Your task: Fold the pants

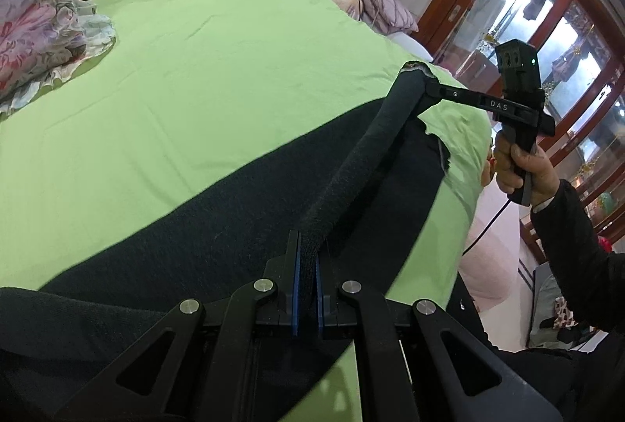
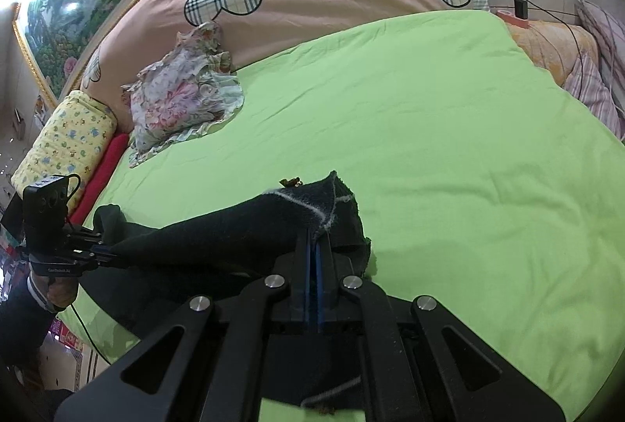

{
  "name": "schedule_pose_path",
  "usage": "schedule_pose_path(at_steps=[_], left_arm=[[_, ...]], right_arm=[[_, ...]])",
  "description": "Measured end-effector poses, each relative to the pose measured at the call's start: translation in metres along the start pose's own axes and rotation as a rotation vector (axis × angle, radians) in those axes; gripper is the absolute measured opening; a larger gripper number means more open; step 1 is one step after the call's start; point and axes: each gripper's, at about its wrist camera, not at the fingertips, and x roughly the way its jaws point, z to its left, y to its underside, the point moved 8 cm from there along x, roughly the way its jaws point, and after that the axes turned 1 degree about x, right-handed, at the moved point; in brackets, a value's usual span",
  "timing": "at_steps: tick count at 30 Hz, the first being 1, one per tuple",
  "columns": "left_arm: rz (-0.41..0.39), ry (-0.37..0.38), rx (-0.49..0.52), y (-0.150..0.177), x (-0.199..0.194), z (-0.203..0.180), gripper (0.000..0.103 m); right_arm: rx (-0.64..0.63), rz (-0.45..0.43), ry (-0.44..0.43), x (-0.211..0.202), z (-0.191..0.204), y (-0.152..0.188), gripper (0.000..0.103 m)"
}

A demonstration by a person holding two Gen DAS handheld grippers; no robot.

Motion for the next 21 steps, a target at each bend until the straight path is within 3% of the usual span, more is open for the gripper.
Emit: schedule_pose_path(at_steps=[9,21], left_arm=[[-0.017,-0.022,0.007,0.019,0.004,-0.019,0.004],[0.007,-0.057,0.053,0.029,0.02,-0.034,0.004]], right_arm=[[0.072,-0.032,-0.006,-0.016,-0.011,0.034,0.003],[0.116,-0.011,0.028,-0.017,-0.022,0.065,0.003]])
